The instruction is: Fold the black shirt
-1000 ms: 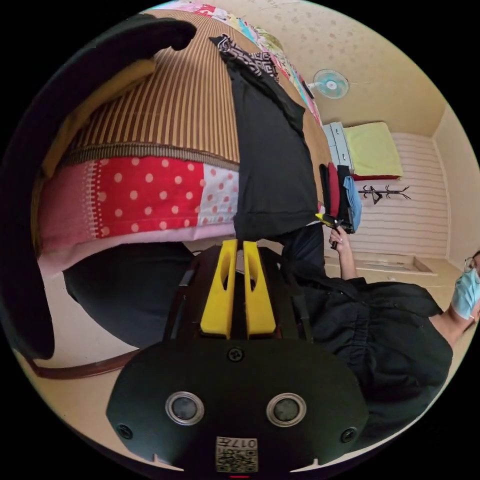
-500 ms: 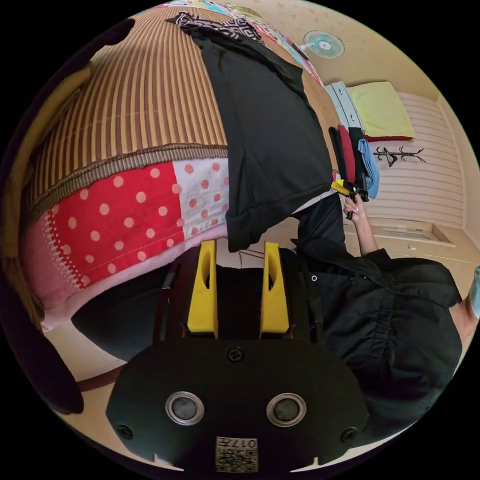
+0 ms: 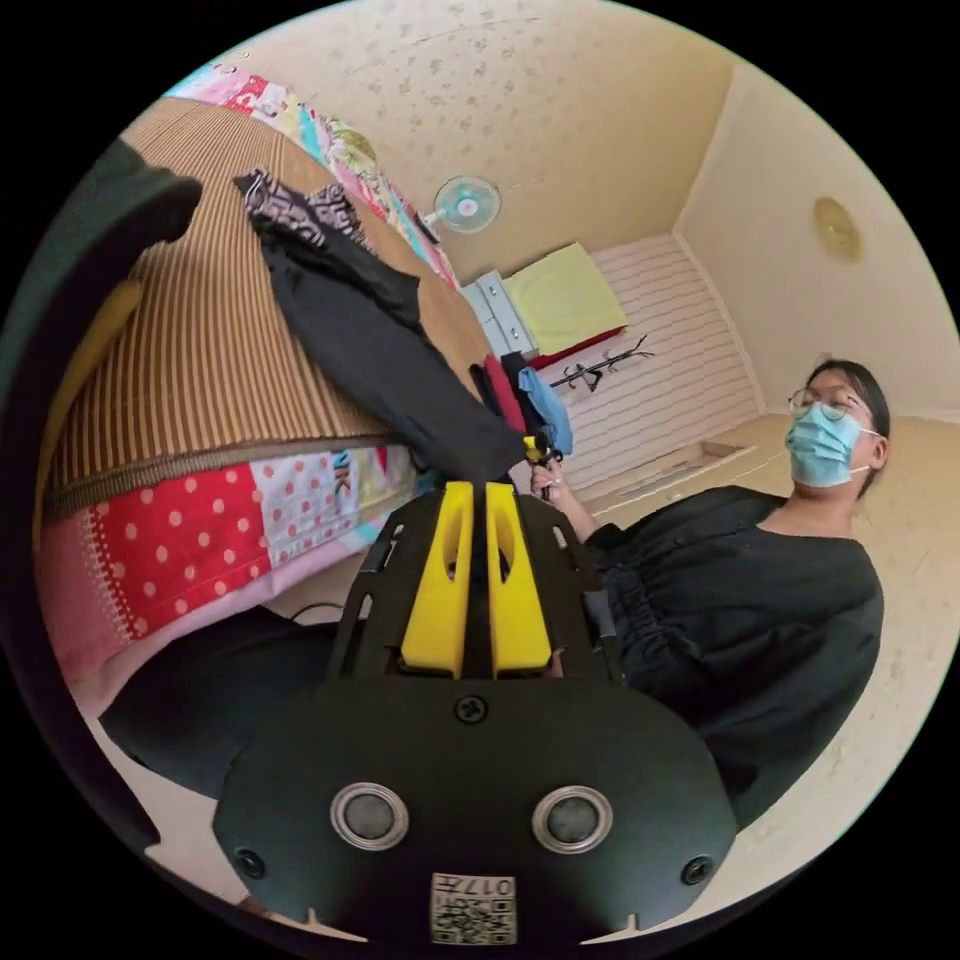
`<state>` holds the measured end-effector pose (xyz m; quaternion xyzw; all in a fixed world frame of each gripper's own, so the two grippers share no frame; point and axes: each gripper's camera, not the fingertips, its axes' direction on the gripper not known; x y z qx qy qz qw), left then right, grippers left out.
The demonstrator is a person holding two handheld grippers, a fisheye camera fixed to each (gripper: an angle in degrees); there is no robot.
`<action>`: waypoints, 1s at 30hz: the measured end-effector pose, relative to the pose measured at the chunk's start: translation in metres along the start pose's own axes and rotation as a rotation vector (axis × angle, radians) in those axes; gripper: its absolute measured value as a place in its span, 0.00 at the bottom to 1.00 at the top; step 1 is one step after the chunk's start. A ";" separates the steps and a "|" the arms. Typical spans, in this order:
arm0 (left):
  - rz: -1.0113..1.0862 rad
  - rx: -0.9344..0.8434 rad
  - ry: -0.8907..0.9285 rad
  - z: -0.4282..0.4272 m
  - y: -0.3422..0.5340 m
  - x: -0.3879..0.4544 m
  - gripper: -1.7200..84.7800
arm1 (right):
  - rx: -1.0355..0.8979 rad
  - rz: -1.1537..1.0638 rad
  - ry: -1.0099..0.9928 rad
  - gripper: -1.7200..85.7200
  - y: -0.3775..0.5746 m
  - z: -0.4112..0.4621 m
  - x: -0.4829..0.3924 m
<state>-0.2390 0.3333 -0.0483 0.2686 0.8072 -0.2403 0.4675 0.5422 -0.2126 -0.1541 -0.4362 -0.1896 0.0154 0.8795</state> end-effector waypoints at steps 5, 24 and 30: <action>0.237 0.176 0.173 -0.056 -0.004 0.055 0.02 | 0.090 -0.280 -0.271 0.04 -0.003 -0.025 -0.063; -0.181 0.488 0.256 -0.108 -0.031 -0.083 0.02 | 0.513 -0.061 -0.244 0.03 -0.050 -0.059 0.030; -0.249 0.580 0.094 -0.096 -0.099 -0.133 0.02 | 0.563 0.025 -0.108 0.04 -0.138 -0.037 0.053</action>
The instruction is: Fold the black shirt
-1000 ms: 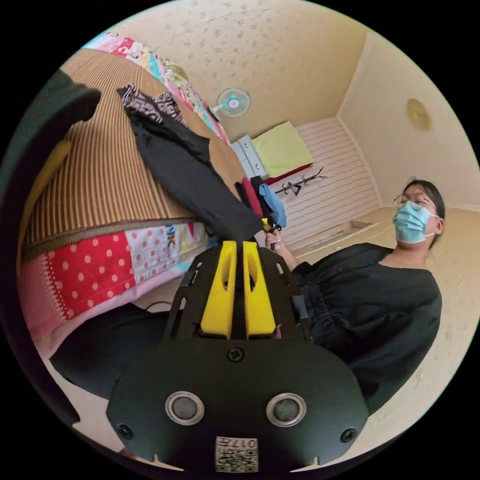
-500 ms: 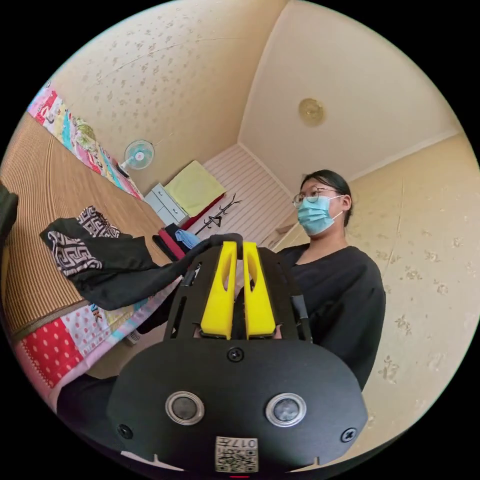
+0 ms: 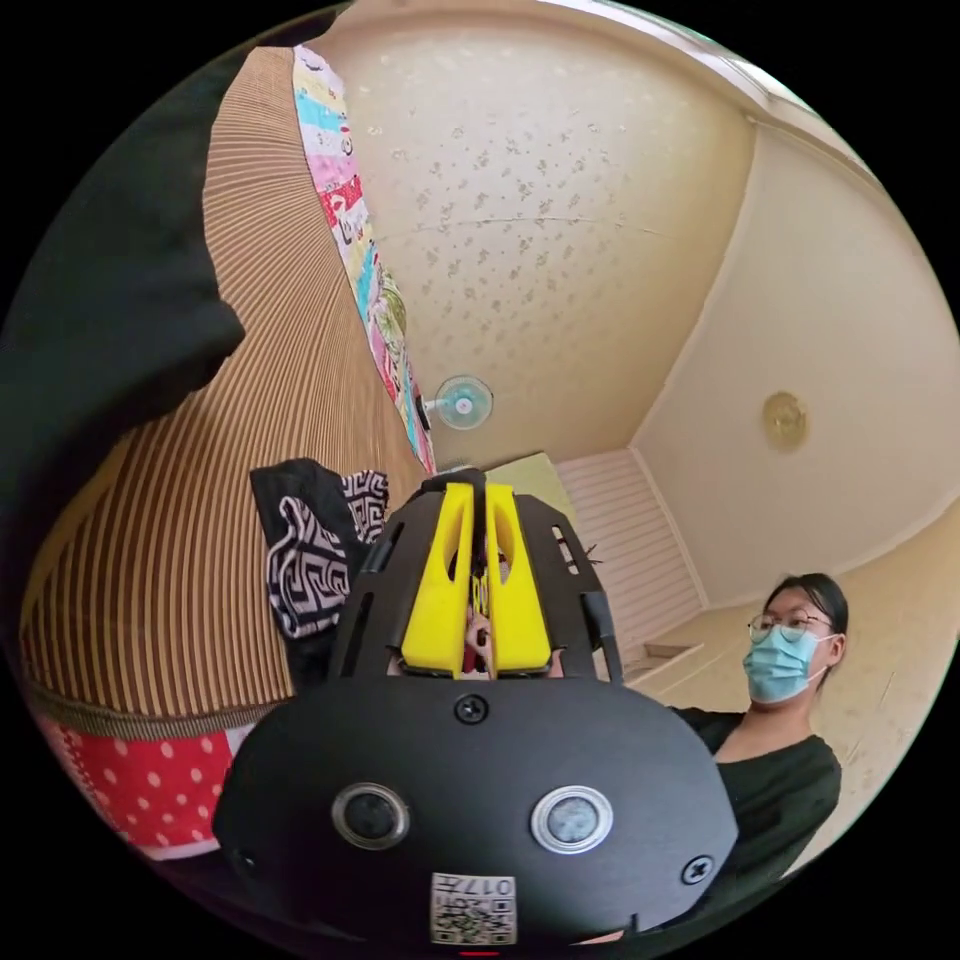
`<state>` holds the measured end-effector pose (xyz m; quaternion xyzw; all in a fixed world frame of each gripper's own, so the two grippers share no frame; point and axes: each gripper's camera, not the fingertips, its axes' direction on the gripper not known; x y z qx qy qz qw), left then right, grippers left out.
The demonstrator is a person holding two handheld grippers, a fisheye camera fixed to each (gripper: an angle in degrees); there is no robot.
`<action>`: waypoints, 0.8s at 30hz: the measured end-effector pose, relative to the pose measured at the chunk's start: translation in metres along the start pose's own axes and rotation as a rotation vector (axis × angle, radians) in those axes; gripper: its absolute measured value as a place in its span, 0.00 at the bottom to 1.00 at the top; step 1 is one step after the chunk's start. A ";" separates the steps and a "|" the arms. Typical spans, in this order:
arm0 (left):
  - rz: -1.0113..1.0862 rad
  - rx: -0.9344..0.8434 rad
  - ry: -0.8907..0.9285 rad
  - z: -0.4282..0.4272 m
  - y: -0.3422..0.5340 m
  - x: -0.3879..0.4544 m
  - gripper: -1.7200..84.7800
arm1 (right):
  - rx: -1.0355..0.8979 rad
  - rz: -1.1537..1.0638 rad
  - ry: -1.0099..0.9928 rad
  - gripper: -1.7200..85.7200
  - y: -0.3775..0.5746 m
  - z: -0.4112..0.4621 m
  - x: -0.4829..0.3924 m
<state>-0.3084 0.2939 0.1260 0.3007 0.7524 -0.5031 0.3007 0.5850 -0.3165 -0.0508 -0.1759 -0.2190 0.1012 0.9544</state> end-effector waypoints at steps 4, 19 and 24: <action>-0.099 0.055 -0.081 0.022 -0.022 -0.042 0.03 | 0.017 0.049 0.159 0.04 -0.020 0.037 0.021; 0.120 -0.048 -0.281 0.103 -0.015 -0.063 0.18 | -0.046 -0.211 0.499 0.12 0.005 0.145 0.004; 0.162 -0.355 -0.450 0.181 0.004 -0.056 0.11 | -0.470 -0.486 0.610 0.05 0.036 0.265 -0.051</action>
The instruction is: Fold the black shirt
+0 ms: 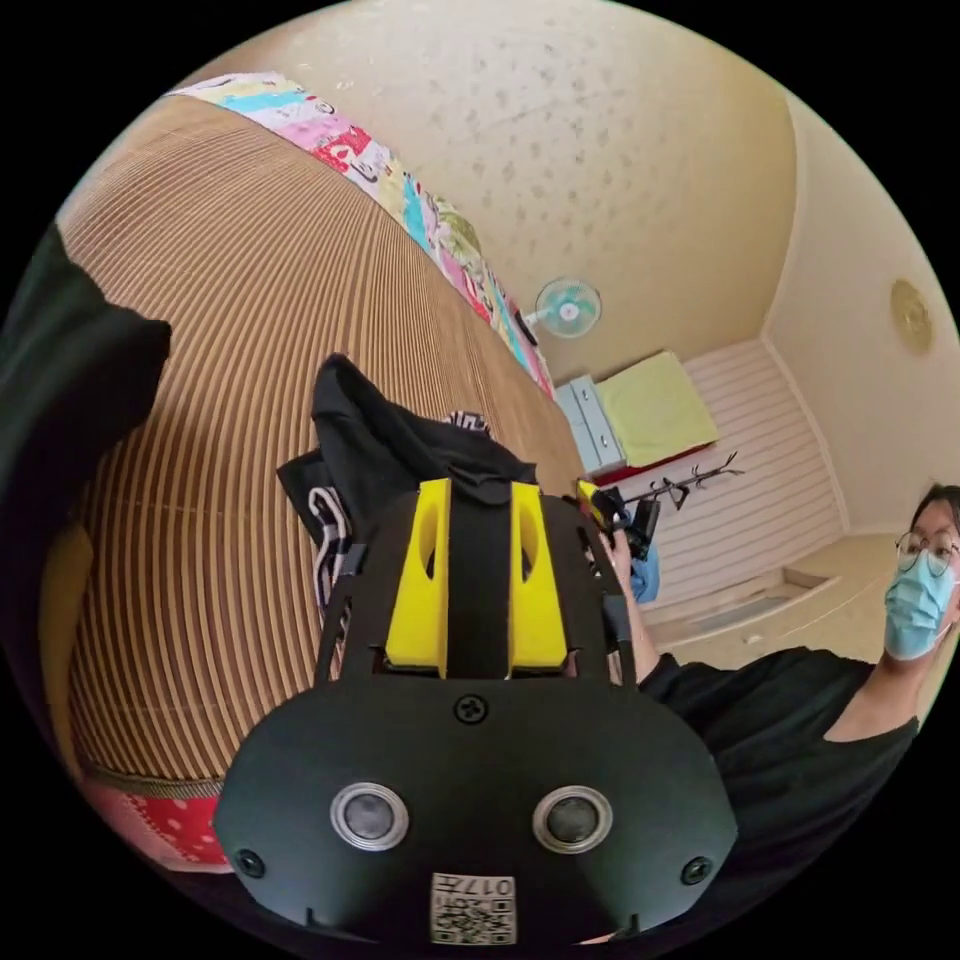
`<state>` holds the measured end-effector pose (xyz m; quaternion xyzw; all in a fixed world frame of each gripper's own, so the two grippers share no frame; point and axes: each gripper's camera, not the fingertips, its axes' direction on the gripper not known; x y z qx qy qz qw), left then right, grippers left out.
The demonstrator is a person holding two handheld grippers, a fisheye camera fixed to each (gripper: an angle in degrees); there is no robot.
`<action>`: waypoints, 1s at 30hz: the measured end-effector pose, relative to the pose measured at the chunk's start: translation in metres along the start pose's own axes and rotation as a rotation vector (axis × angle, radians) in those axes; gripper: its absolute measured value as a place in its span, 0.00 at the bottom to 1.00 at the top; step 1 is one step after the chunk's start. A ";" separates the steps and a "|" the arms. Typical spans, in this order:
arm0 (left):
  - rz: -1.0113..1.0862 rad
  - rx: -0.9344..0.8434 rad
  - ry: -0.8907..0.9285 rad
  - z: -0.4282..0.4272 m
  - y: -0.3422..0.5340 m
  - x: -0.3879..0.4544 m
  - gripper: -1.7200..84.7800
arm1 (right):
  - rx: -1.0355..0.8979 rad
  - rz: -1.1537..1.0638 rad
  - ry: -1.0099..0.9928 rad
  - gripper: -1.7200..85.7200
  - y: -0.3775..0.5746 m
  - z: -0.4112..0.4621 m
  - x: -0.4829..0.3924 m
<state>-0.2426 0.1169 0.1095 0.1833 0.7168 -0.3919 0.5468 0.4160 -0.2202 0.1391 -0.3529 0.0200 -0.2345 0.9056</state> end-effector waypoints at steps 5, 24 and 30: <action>0.031 -0.258 -0.190 0.080 -0.021 0.015 0.06 | -0.350 -0.161 0.060 0.05 -0.026 0.105 -0.057; -0.031 -0.081 -0.172 0.125 -0.079 -0.035 0.14 | -0.199 0.114 0.231 0.06 -0.083 0.172 -0.062; 0.023 0.071 -0.231 0.059 0.003 -0.017 0.16 | -0.040 0.048 0.407 0.04 -0.031 0.111 -0.133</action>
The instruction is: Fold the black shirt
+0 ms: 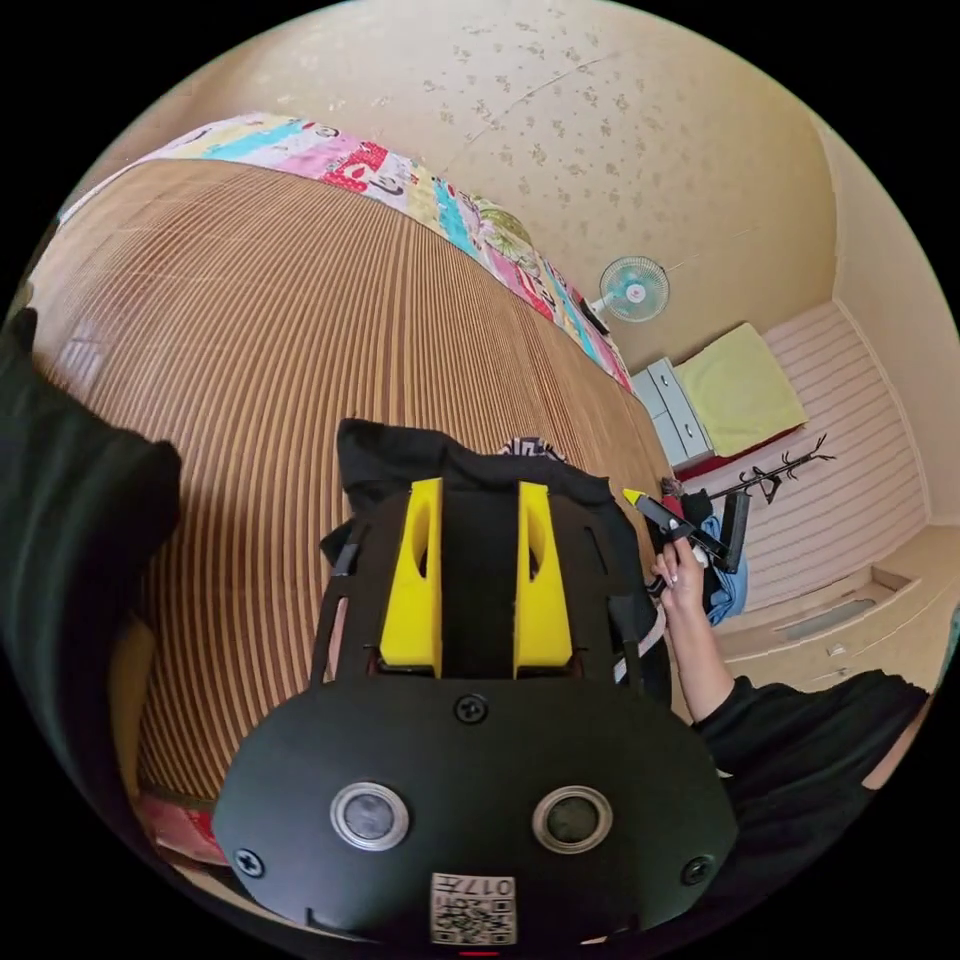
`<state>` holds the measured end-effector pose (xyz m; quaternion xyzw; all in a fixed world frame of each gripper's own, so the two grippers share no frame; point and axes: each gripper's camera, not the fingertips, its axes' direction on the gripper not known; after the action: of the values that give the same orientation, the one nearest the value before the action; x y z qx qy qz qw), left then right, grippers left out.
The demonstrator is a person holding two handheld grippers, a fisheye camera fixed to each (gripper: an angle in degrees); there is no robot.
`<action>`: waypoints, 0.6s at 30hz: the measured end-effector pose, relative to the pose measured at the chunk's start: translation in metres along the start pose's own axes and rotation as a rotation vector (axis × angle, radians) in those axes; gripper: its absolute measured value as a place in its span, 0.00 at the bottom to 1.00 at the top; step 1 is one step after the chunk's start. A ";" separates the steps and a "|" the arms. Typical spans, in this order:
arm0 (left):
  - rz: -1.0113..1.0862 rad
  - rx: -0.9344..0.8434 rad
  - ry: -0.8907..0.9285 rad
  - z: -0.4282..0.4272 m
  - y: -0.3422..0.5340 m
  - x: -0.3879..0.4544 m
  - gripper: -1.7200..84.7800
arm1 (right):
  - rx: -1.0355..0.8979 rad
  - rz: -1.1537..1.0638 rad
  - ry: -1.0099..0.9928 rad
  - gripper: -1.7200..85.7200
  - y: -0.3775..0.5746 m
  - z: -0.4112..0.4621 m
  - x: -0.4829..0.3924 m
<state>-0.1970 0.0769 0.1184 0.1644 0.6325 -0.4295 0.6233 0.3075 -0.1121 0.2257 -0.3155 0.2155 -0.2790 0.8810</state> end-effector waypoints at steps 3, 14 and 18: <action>-0.003 0.074 -0.005 -0.038 0.059 -0.003 0.16 | -0.031 -0.012 -0.001 0.04 0.042 -0.024 -0.012; -0.220 -0.001 0.097 -0.056 0.194 -0.063 0.19 | -0.019 0.031 0.207 0.02 0.127 -0.062 -0.033; -0.269 0.023 0.185 -0.049 0.204 -0.075 0.20 | 0.117 -0.099 0.210 0.02 0.122 -0.087 -0.075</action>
<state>-0.0644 0.2564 0.1116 0.1243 0.6984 -0.4995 0.4973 0.2466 -0.0237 0.0968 -0.2428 0.2740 -0.3658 0.8557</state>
